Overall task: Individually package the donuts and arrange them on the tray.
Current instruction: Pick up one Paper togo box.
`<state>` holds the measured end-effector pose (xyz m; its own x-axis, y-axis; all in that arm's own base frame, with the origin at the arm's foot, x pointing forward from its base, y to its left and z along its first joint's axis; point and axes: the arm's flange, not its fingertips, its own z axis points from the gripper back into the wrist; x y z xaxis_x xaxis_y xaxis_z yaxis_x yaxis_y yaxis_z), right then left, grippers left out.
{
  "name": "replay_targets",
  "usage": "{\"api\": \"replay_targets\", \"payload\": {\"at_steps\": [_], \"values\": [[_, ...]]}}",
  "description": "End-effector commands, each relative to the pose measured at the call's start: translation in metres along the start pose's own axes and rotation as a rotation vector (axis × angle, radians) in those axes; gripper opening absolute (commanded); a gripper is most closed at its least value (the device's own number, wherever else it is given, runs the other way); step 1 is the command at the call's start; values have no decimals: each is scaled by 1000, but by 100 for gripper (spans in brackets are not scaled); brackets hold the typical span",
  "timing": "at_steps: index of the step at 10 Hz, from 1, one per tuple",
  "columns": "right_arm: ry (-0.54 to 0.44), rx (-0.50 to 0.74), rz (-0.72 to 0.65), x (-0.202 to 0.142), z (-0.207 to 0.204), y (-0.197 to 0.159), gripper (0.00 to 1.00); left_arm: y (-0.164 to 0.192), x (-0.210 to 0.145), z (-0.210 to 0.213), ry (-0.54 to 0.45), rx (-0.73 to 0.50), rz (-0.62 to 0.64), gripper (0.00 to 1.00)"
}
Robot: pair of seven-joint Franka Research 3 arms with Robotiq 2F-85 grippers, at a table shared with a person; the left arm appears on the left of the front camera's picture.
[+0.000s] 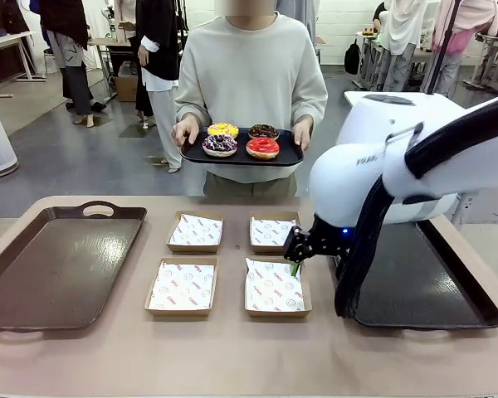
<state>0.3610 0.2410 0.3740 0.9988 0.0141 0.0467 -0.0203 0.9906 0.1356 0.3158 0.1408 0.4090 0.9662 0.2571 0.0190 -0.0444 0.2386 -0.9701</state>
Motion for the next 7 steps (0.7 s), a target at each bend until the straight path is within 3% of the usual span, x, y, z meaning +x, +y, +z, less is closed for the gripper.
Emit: {"api": "replay_targets", "payload": {"at_steps": [1,7], "values": [[-23,-96,-56,17,-16,22,100,-2,0,2,-5,-12,5,100],[14,-107,-91,40,-52,15,100,-2,0,2,-5,-12,5,100]]}}
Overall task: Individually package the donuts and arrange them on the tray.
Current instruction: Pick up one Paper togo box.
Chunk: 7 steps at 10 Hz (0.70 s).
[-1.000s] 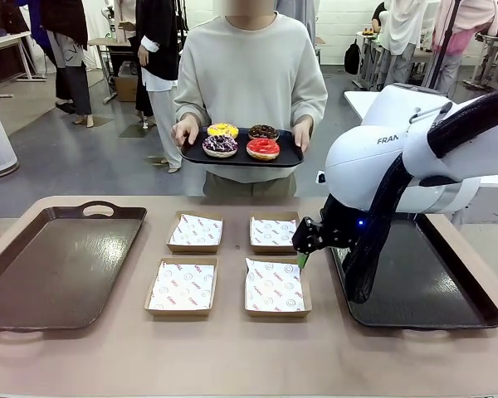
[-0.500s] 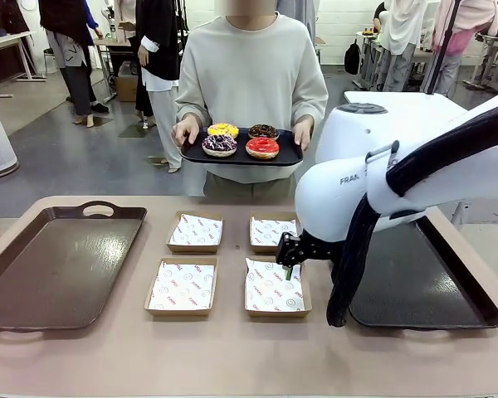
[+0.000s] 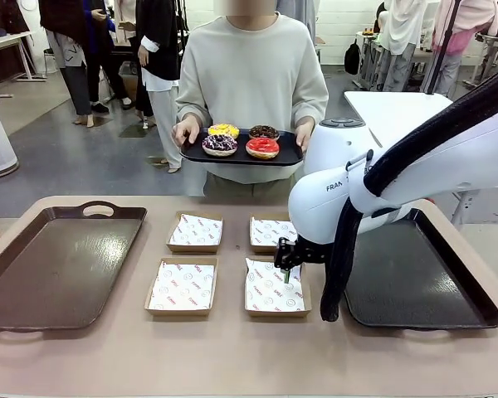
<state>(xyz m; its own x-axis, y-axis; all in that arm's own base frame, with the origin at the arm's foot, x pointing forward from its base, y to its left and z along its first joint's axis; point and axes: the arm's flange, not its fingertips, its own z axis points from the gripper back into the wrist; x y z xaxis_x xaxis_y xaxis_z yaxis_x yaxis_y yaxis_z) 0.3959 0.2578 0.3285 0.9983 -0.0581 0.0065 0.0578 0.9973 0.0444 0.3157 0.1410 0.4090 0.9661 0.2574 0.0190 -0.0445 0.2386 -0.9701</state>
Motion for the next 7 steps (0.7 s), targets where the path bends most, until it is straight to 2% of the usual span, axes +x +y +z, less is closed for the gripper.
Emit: {"api": "replay_targets", "payload": {"at_steps": [1,2,3,4,5,6,7], "values": [[-17,-10,-5,8,-4,5,100,-2,0,2,-5,-12,5,100],[-19,-13,6,7,-4,5,41,-2,0,2,-5,-12,5,100],[-24,-14,9,6,-1,5,41,-2,0,2,-5,-12,5,100],[-27,-15,11,5,0,5,0,-2,0,2,-5,-12,5,100],[-25,-18,10,5,0,5,35,-2,0,2,-5,-12,5,100],[-23,-19,8,4,-1,4,0,-2,0,2,-5,-12,5,100],[-21,-16,3,4,-1,2,0,-2,0,2,-5,-12,5,100]]}}
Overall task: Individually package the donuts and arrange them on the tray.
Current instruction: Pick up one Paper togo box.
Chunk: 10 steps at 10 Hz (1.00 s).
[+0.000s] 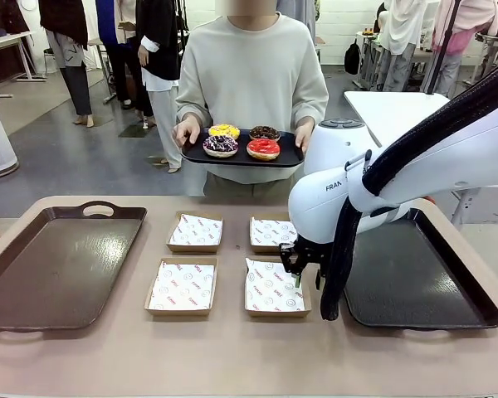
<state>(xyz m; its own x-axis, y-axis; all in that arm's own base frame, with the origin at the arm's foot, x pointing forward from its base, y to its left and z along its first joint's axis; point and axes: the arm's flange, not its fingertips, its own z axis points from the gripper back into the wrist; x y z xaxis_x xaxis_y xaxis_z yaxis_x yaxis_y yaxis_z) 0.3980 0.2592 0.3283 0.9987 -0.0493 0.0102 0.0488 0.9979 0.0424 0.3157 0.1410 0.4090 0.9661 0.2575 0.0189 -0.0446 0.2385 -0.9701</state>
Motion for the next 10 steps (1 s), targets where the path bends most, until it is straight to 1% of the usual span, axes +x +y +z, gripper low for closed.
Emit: {"api": "replay_targets", "payload": {"at_steps": [1,2,5,7,9,10], "values": [[-17,-13,-10,2,-2,0,2,-2,0,2,-5,-12,5,100],[-15,-11,-13,2,-3,-1,0,-2,0,2,-5,-12,5,100],[-15,-12,-23,0,-2,-2,0,-2,0,2,-5,-12,5,100],[-5,6,-33,-4,6,-4,0,-2,0,2,-5,-12,5,100],[6,47,14,-19,43,-5,0,-2,0,2,-5,-12,5,100],[-15,57,37,-25,74,-5,0,-2,0,2,-5,-12,5,100]]}}
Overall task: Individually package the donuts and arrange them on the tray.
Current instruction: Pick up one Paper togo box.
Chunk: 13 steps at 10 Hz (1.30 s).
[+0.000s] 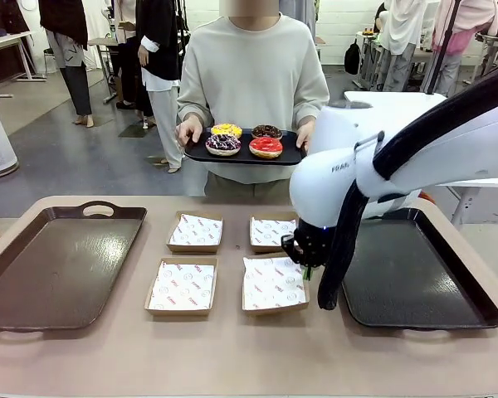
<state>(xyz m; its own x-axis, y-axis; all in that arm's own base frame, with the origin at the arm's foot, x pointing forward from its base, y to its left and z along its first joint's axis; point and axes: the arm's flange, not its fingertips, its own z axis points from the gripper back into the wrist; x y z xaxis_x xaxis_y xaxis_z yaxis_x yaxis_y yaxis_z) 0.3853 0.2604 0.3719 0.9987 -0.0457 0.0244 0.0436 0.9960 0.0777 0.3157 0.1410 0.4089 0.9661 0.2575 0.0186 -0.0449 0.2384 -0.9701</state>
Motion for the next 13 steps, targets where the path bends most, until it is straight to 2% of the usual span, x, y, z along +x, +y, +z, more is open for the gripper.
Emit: {"api": "replay_targets", "payload": {"at_steps": [1,3,5,6,8,11,13], "values": [[-3,14,64,-16,60,-4,0,-3,0,2,-5,-12,5,100],[-22,-11,102,-13,118,4,0,-3,0,2,-5,-12,5,100],[-26,-48,128,19,165,17,0,-3,0,2,-5,-12,5,100],[-13,-57,96,44,183,23,0,-3,0,2,-5,-12,5,100],[-20,-73,71,84,197,35,0,-3,0,2,-5,-12,5,100],[9,-91,41,141,184,36,0,-3,0,2,-5,-12,5,100],[22,-69,17,158,173,31,0,-3,0,2,-5,-12,5,100]]}}
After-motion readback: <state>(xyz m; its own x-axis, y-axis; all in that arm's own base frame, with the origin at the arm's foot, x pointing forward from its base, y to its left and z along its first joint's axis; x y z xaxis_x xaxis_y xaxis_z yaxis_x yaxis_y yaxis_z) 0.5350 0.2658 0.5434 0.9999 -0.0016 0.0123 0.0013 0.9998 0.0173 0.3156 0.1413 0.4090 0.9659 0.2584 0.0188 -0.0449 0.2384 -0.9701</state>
